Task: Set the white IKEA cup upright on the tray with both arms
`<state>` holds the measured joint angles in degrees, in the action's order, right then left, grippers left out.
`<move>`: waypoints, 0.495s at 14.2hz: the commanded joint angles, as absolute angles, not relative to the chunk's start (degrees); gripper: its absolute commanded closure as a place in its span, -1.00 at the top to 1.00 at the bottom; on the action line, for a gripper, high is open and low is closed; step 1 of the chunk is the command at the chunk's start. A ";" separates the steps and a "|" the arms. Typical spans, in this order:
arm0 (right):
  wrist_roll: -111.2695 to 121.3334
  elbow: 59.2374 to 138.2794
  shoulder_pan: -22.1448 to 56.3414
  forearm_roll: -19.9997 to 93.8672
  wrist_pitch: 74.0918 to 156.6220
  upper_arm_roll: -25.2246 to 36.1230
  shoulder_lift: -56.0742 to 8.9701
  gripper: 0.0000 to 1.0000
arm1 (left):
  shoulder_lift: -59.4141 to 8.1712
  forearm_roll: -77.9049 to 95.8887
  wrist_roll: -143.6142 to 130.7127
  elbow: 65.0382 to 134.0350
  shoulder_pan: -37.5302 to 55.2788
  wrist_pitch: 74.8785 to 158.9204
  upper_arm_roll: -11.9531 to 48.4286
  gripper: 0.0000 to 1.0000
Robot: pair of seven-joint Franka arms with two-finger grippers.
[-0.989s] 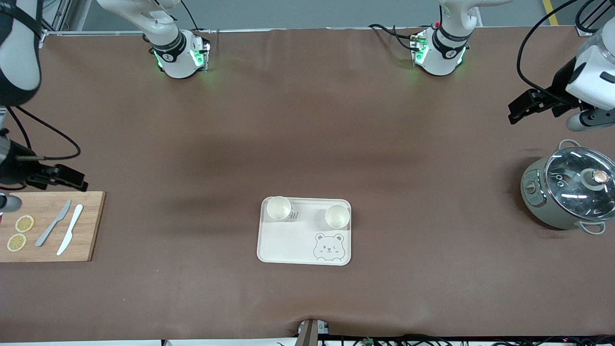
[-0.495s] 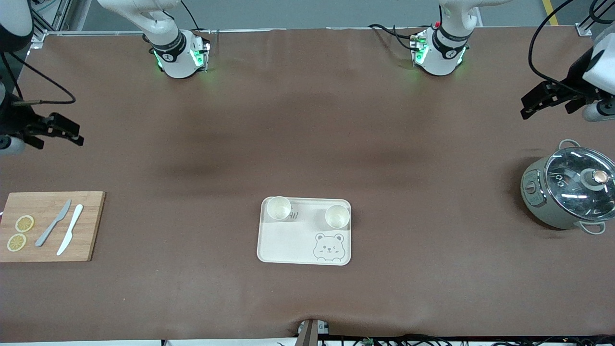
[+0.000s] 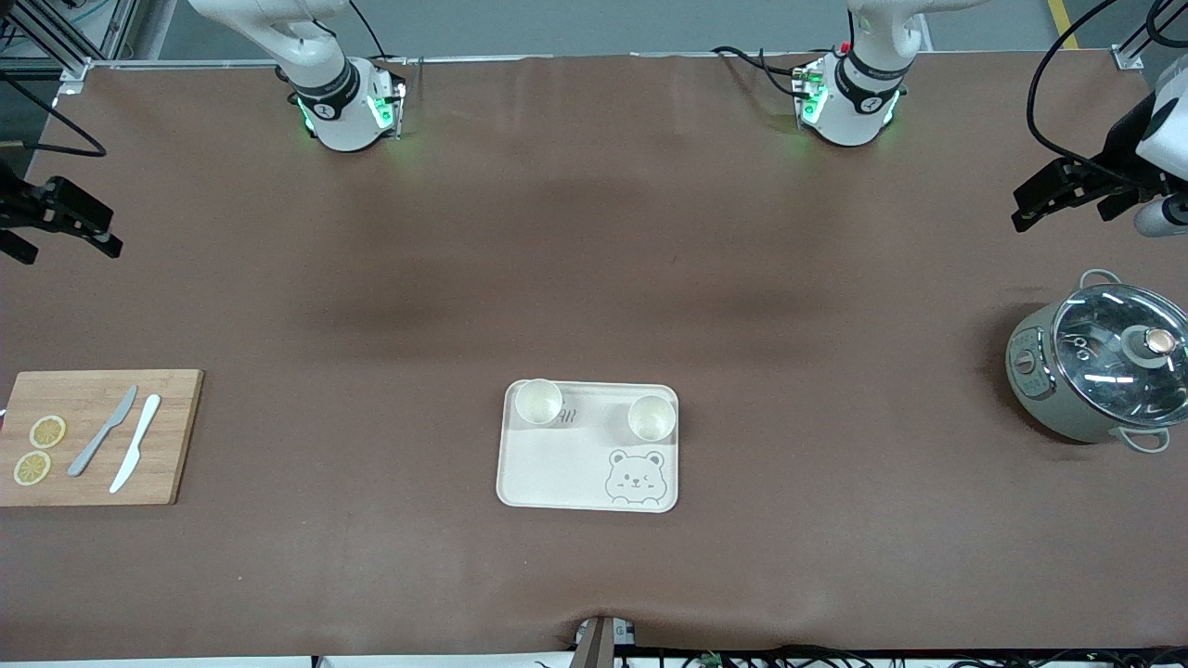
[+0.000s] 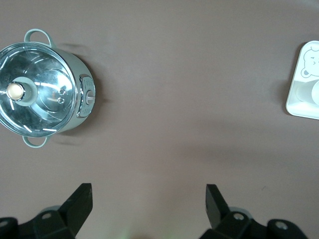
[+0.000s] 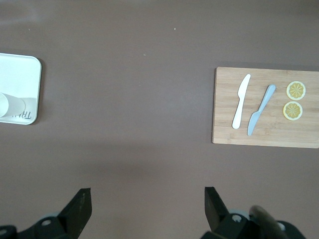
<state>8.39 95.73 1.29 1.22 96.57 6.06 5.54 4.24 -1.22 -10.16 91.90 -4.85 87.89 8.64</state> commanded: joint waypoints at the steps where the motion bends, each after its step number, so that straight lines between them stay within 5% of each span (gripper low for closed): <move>1: 8.96 94.31 -0.96 0.61 95.36 5.27 4.14 1.00 | 4.22 -0.35 -9.32 91.32 -5.10 87.71 8.79 1.00; 7: 8.53 93.08 -1.49 -0.35 95.10 5.27 3.87 1.00 | 3.17 -0.52 -9.23 90.88 -4.83 87.71 8.88 1.00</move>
<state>8.40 94.85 -0.09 0.79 96.15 6.07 4.65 4.11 -1.22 -10.16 91.89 -4.72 87.89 8.67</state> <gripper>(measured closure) 0.000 0.000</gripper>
